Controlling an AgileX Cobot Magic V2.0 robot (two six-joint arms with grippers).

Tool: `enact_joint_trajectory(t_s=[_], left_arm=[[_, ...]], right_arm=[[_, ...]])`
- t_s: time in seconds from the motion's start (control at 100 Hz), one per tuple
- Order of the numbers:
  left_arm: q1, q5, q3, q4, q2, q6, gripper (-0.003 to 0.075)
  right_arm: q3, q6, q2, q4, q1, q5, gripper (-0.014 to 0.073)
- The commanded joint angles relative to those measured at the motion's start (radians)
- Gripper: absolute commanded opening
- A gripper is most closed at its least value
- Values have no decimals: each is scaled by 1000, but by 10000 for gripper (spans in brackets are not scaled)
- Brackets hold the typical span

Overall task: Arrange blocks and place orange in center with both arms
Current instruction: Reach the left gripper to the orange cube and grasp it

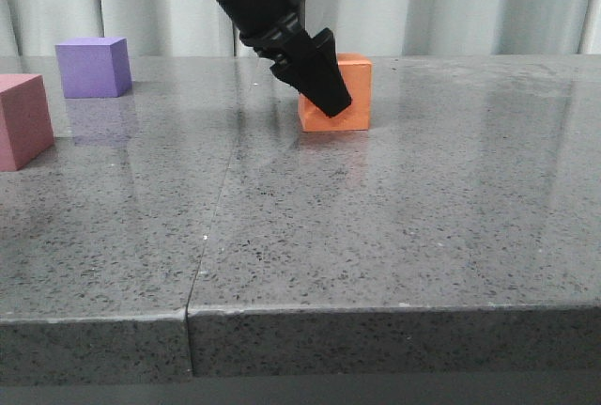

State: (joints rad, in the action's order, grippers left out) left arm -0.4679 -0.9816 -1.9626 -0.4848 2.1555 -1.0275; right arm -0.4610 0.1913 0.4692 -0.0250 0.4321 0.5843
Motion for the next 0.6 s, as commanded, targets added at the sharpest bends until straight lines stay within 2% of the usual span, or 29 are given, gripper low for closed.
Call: enact_joint_trajectory(t_s=[0.0,0.13,0.25,0.46,0.59], left_arm=[[-7,33,-31,-41,-60,-1,501],[-7,31,-31,-41,-60,-1,315],[-7,28,-31,-41,-60,-1,202],[-7,14,-55,-39,-66,30,190],[-5,8,-100,25,-72,182,190]], right_arm=[[-27,-13,1,-14,-1,-66,-68],[-27,-13,1,-14,-1,-66,-68],[-27,-13,1,-14,-1,-66,-68],[-27,-13,1,-14,-1,-66,-68],[-27,-13,1,-14,-1,-66,-68]])
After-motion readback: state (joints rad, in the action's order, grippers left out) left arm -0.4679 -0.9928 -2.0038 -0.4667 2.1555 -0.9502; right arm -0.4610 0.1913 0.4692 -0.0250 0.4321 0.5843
